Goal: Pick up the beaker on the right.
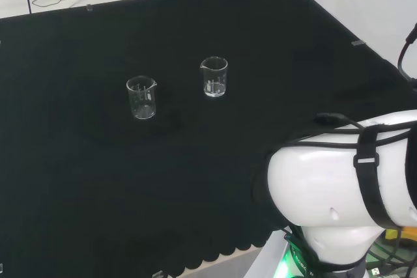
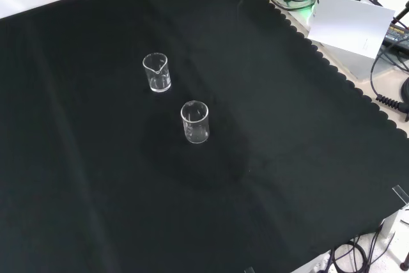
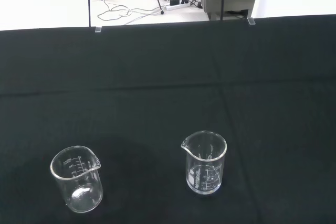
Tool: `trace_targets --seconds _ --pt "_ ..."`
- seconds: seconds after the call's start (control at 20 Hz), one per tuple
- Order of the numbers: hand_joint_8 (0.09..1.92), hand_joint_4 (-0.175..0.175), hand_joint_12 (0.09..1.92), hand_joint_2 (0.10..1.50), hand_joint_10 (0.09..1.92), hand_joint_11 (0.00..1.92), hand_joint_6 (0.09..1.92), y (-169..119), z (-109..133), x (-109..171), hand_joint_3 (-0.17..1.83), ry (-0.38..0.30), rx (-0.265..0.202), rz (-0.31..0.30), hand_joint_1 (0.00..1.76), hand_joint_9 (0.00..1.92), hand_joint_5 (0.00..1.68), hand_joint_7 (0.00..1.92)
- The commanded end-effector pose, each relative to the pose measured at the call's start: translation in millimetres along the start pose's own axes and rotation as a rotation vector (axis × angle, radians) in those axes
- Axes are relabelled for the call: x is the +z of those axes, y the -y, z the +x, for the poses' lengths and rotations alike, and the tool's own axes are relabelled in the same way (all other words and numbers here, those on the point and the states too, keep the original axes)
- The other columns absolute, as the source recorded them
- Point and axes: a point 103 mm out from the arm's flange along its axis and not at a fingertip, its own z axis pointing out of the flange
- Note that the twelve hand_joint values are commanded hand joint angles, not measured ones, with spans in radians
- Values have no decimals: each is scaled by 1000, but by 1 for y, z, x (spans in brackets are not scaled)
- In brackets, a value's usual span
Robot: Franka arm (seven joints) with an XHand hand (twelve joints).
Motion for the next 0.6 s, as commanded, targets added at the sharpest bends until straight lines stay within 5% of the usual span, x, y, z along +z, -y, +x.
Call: trace_targets --seconds 0.05,0.25,0.6 --pt "532 -22 1169 1166 654 0 334 0 0 0 535 10 2 -10 94 117 222 21" --pt "519 -19 1166 1285 650 0 146 -1 -3 -1 317 5 7 -14 70 115 295 37" --pt "520 -19 1173 1298 651 0 118 -4 -6 10 287 16 35 7 68 121 308 47"
